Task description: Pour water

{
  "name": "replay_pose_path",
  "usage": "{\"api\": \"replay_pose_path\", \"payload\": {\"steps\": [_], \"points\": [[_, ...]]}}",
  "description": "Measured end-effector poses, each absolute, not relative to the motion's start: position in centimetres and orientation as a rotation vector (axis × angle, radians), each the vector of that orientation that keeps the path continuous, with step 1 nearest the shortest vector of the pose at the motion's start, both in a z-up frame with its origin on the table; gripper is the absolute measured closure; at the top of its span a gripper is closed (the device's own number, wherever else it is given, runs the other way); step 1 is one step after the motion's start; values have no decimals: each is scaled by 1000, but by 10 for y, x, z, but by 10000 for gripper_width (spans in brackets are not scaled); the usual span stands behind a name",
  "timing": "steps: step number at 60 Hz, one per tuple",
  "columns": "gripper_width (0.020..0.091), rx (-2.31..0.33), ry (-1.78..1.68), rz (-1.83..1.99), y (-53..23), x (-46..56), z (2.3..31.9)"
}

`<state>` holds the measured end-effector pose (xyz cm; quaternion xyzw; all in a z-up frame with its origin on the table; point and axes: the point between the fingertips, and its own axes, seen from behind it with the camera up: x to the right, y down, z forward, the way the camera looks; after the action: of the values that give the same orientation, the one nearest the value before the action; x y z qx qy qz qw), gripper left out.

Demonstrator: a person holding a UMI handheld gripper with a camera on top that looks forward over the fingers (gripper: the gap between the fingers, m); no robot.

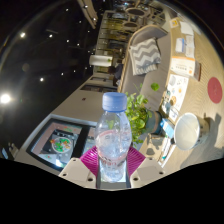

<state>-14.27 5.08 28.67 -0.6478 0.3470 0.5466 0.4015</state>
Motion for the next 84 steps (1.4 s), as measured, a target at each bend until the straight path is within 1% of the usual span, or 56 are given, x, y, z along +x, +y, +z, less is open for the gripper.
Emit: {"api": "replay_pose_path", "payload": {"steps": [2,9,14,18,22,26,29,30,31,35,36,37,42,43,44,52,58,63,68,79,81,84], "points": [[771,-1637,789,1311,48,-127,305],[769,-1644,516,995,46,-83,354],[770,-1640,359,782,47,-49,373],[768,-1649,252,607,46,-20,373],[768,-1671,150,429,43,15,354],[770,-1723,67,268,56,42,322],[769,-1766,5,180,58,58,290],[769,-1777,-14,156,57,66,269],[769,-1795,-29,135,60,68,266],[767,-1843,-93,56,64,78,229],[766,-1856,-106,38,62,84,204],[767,-1875,-115,26,64,86,201],[766,-1923,-123,13,66,94,164],[767,-1930,-119,19,68,95,150],[766,-1938,-118,28,65,97,142],[766,-1994,-112,64,62,100,96],[765,-2021,-133,48,56,104,70],[764,-1991,-120,59,56,104,73],[734,-1983,-92,67,56,105,73],[560,-2005,-76,55,58,105,70],[506,-2046,-69,49,55,106,63],[380,-2097,-62,46,49,107,58]]}}
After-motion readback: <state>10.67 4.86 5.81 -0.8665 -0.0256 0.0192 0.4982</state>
